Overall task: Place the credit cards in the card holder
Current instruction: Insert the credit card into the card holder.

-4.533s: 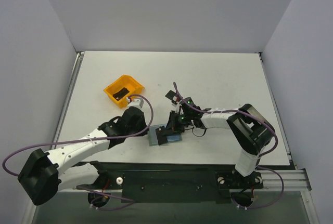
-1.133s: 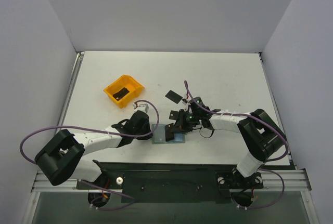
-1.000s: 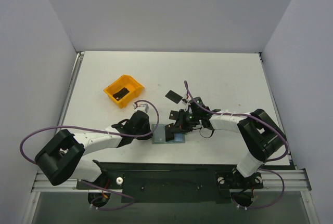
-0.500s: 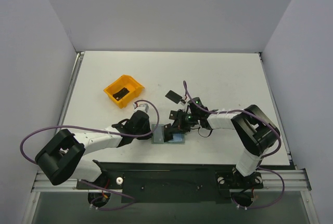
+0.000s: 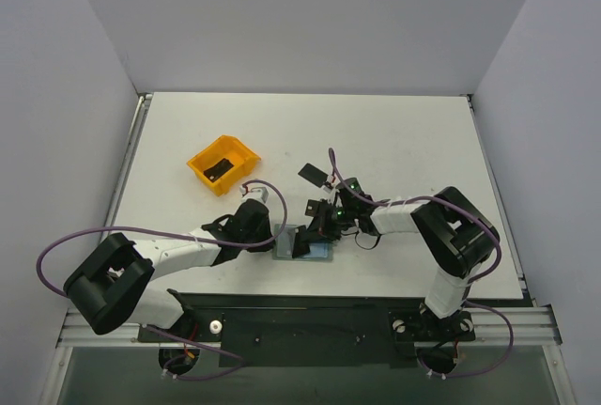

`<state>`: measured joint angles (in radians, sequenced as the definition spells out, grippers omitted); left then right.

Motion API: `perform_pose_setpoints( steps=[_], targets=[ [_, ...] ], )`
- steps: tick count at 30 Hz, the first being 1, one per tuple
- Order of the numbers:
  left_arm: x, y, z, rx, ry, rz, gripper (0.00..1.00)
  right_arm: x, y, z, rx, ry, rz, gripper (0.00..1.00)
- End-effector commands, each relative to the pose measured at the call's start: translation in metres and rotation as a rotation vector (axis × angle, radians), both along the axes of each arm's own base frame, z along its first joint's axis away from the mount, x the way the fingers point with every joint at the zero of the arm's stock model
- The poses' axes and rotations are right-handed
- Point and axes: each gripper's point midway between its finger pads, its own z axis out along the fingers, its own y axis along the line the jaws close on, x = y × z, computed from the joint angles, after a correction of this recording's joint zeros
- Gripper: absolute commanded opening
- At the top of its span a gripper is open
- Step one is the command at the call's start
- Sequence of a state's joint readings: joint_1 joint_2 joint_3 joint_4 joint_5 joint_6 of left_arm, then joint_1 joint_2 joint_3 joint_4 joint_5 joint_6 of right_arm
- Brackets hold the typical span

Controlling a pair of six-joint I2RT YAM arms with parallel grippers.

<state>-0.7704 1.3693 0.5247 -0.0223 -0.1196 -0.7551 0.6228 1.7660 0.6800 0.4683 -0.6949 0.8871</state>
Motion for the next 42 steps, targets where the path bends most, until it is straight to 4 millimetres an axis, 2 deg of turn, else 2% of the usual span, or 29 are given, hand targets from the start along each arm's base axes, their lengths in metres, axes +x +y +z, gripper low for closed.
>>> perform_pose_setpoints(
  steps=[1,4,11,16,34,42],
  targets=[
    [-0.01,0.0,-0.012,0.014,0.055,-0.024,0.0,0.004,-0.008,-0.019,-0.107,-0.045,-0.042,0.0],
    [-0.01,0.001,-0.012,0.018,0.055,-0.024,0.0,0.007,-0.017,-0.023,-0.162,-0.062,-0.06,0.0],
    [-0.01,-0.001,-0.011,0.016,0.053,-0.026,0.0,0.011,-0.036,-0.017,-0.267,-0.142,-0.041,0.0],
    [-0.009,0.0,-0.01,0.017,0.05,-0.024,0.0,0.012,-0.042,-0.013,-0.312,-0.175,-0.005,0.0],
    [-0.009,-0.001,-0.012,0.018,0.053,-0.027,0.0,0.012,-0.044,-0.017,-0.338,-0.183,0.034,0.0],
    [-0.01,-0.001,-0.013,0.016,0.059,-0.025,0.0,0.01,-0.031,-0.024,-0.271,-0.155,-0.034,0.0]
  ],
)
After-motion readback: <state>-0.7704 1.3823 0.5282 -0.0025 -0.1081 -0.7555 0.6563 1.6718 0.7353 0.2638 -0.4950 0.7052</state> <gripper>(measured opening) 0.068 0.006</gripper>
